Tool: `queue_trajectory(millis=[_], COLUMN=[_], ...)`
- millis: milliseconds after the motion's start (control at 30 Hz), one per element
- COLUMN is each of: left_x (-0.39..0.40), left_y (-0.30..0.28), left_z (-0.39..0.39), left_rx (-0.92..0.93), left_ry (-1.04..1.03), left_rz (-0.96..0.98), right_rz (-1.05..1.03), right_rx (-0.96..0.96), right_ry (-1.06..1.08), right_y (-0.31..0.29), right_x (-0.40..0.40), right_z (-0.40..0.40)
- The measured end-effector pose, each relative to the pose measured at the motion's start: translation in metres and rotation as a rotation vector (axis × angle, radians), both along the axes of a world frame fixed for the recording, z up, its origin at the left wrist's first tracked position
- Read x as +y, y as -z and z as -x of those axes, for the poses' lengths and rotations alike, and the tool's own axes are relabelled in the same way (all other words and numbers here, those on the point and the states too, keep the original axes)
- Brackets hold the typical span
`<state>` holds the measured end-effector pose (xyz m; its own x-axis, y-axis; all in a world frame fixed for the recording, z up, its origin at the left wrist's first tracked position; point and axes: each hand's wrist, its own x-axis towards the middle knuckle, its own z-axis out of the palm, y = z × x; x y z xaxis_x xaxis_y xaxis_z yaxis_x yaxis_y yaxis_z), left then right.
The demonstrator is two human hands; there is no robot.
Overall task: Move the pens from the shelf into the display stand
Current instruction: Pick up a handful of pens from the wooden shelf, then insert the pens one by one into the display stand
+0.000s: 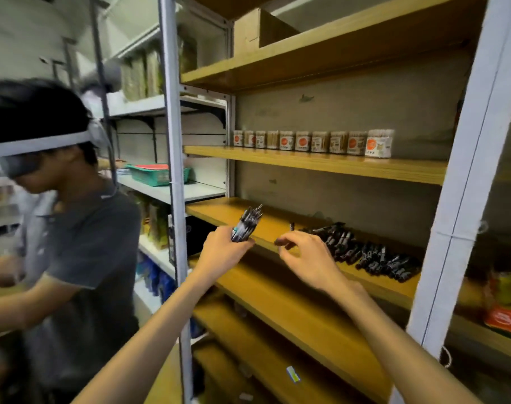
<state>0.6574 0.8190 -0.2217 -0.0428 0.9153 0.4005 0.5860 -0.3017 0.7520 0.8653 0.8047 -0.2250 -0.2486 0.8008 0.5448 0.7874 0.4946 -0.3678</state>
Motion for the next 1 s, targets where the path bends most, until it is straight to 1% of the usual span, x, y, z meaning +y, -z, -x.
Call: queue_trajectory(millis=[267,333,467,567,667,900,1000], left_x=[-0.137,-0.173,-0.246,-0.302,-0.363,-0.515,-0.572], left_y=[-0.010,-0.013,-0.020,-0.026,-0.029,-0.031,-0.028], left_z=[0.073,0.093,0.136,0.170,0.208,0.297,0.339], left_rx=[0.016,0.024,0.098,0.112,0.133,0.198,0.200], left_ry=[-0.233,-0.289,-0.450,-0.521,-0.590,-0.666,-0.801], left_rz=[-0.045,-0.071,-0.115,-0.168,-0.187,-0.201,-0.172], right_rz=[-0.016,-0.018,-0.037,-0.078,-0.076,-0.055,-0.091], right_rx=[0.019,0.035,0.064,0.069,0.095,0.116,0.148], right_ry=[-0.278,-0.342,-0.507,-0.629,-0.743,-0.883,-0.944], right_y=[-0.008,-0.012,-0.016,-0.017,-0.018,-0.018,-0.017], right_x=[-0.081,-0.105,-0.153,-0.191,-0.234,-0.353,-0.406], right_z=[0.083,0.111,0.169,0.215,0.261,0.373,0.422])
